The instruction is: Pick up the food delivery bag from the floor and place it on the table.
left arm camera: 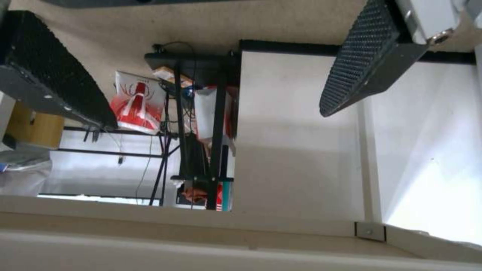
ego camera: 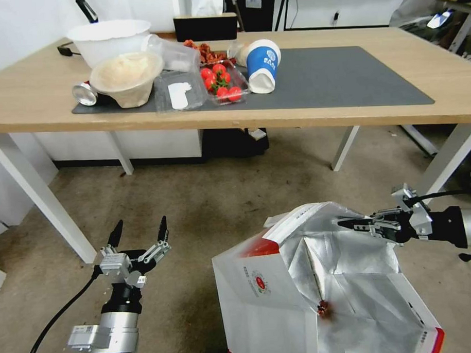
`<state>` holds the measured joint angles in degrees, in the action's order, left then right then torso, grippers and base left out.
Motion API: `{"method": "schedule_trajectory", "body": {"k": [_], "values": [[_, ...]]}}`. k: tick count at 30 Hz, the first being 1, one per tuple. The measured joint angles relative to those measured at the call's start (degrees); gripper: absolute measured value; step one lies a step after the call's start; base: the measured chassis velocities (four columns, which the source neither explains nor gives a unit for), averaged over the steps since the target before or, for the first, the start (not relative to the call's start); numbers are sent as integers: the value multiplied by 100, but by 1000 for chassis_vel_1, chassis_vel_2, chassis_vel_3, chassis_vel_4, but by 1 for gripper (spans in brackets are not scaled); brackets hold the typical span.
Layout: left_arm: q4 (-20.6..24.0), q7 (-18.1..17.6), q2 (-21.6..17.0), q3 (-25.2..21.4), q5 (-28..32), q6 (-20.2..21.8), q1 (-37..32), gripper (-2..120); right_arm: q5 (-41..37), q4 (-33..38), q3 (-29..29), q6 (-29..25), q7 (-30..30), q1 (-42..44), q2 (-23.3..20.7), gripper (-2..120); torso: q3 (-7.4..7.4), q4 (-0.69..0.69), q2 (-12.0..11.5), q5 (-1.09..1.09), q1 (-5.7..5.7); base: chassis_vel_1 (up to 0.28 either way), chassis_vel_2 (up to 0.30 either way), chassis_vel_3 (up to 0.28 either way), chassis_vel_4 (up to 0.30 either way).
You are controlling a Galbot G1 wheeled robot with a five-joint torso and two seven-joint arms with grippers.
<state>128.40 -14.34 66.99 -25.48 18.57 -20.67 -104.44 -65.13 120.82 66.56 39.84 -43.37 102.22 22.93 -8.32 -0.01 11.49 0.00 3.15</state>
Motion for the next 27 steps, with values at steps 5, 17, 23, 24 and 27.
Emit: {"method": "schedule_trajectory", "body": {"k": [5,17,23,24,27], "values": [[17,2,2,-5,-5,-14,-16,100,-1,8,21,3,6,-1,-15,0,-97,0,124,0,28,0,0,0,0],[112,4,1,-24,-5,-22,-63,100,-6,40,158,11,-7,94,24,0,-312,1,420,0,108,0,0,0,0],[132,4,2,-29,-5,-23,-69,100,1,40,159,10,-8,85,24,0,-388,1,530,0,145,0,0,0,0],[132,4,2,-29,-5,-24,-69,100,5,41,153,10,-6,83,25,0,-407,1,556,0,152,0,0,0,0],[130,5,1,-29,-5,-26,-63,100,10,54,137,10,-2,78,27,0,-442,-1,608,0,167,0,0,0,0]]}}
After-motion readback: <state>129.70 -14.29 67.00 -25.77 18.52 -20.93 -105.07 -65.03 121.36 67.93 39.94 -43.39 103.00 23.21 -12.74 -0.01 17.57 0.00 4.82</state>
